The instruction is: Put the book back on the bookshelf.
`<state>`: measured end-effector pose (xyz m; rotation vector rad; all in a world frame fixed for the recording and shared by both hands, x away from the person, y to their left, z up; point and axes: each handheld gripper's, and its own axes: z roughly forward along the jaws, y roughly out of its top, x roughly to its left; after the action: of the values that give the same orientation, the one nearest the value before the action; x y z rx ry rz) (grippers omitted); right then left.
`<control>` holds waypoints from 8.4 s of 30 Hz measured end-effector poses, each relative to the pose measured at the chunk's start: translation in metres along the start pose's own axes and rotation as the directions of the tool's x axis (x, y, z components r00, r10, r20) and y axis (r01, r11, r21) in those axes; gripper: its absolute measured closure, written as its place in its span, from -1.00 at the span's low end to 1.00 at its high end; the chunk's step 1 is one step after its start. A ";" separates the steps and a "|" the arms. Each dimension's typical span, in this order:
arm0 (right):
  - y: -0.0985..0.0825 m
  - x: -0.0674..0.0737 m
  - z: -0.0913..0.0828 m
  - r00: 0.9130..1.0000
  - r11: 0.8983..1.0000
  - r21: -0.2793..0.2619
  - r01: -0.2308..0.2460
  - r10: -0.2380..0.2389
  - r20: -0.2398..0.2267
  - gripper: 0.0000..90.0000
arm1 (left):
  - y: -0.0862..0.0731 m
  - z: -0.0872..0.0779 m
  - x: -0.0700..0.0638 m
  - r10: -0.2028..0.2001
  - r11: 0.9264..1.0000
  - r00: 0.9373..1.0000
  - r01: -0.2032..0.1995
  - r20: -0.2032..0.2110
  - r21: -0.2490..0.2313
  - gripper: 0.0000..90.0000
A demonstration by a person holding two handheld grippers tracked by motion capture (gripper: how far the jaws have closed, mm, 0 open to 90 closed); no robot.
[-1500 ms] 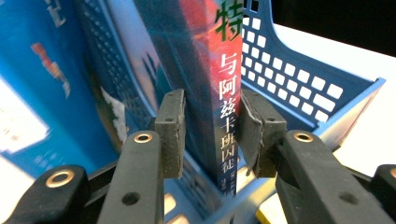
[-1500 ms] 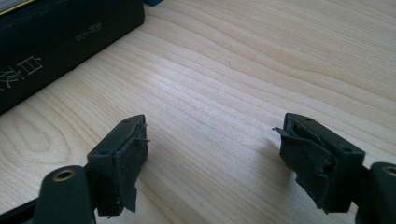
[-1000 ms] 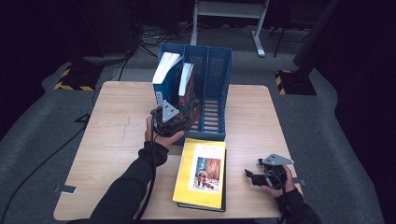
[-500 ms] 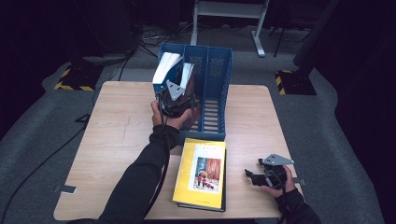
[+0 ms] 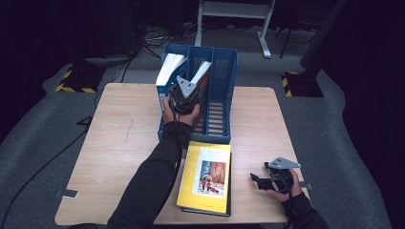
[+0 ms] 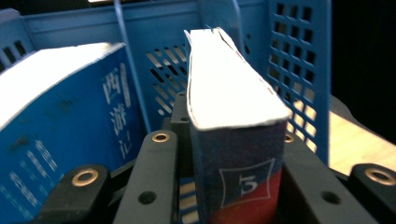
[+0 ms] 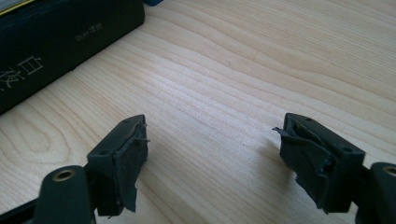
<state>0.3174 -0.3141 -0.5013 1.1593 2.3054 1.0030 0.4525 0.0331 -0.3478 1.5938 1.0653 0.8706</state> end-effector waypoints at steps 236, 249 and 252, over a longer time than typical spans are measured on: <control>0.106 0.092 -0.035 0.877 0.924 -0.358 0.136 -0.280 -0.390 0.72 | -0.102 -0.096 0.027 0.069 0.985 0.723 -0.158 0.688 0.068 0.54; 0.107 0.101 -0.043 0.913 0.860 -0.472 0.195 -0.335 -0.233 0.81 | -0.081 -0.098 0.027 0.090 0.992 0.722 -0.128 0.687 0.005 0.58; 0.104 0.100 -0.046 0.911 0.840 -0.501 0.206 -0.352 -0.217 0.81 | -0.078 -0.100 0.025 0.106 0.991 0.717 -0.130 0.689 -0.017 0.59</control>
<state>0.2869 -0.2104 -0.3951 0.4757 2.1713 1.5895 0.3531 0.0997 -0.3971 1.8139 0.4369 0.2640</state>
